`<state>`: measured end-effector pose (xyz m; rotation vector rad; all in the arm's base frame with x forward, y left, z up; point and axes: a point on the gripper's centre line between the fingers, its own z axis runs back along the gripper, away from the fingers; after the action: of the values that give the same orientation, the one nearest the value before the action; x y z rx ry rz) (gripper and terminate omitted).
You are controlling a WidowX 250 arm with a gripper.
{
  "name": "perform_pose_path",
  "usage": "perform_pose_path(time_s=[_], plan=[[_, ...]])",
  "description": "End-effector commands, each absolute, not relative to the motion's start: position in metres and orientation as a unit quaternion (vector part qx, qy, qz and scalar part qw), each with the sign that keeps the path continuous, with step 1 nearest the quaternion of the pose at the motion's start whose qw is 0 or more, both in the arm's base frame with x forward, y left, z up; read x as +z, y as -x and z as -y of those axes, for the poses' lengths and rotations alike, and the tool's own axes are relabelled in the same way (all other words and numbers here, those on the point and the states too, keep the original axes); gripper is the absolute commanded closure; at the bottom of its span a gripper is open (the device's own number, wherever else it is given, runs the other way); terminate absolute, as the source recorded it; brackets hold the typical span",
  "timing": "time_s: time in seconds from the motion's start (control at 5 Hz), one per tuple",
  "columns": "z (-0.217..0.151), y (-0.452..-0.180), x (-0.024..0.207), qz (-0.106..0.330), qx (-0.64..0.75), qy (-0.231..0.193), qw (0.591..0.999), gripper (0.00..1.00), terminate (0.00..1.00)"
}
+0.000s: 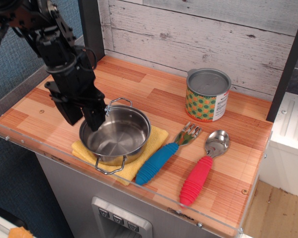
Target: Put the silver pot on top of the yellow rag.
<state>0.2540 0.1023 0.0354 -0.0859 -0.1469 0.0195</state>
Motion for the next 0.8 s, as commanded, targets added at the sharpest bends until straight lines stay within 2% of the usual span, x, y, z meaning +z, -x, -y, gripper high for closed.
perform_pose_path(time_s=[0.0, 0.2, 0.6], plan=[[-0.106, -0.255, 0.077, 0.11, 0.056, 0.012, 0.992, 0.0, 0.0], [-0.105, -0.267, 0.089, 0.097, 0.082, -0.016, 0.992, 0.0, 0.0], [-0.109, -0.299, 0.104, 0.12, 0.136, -0.026, 0.983, 0.0, 0.0]])
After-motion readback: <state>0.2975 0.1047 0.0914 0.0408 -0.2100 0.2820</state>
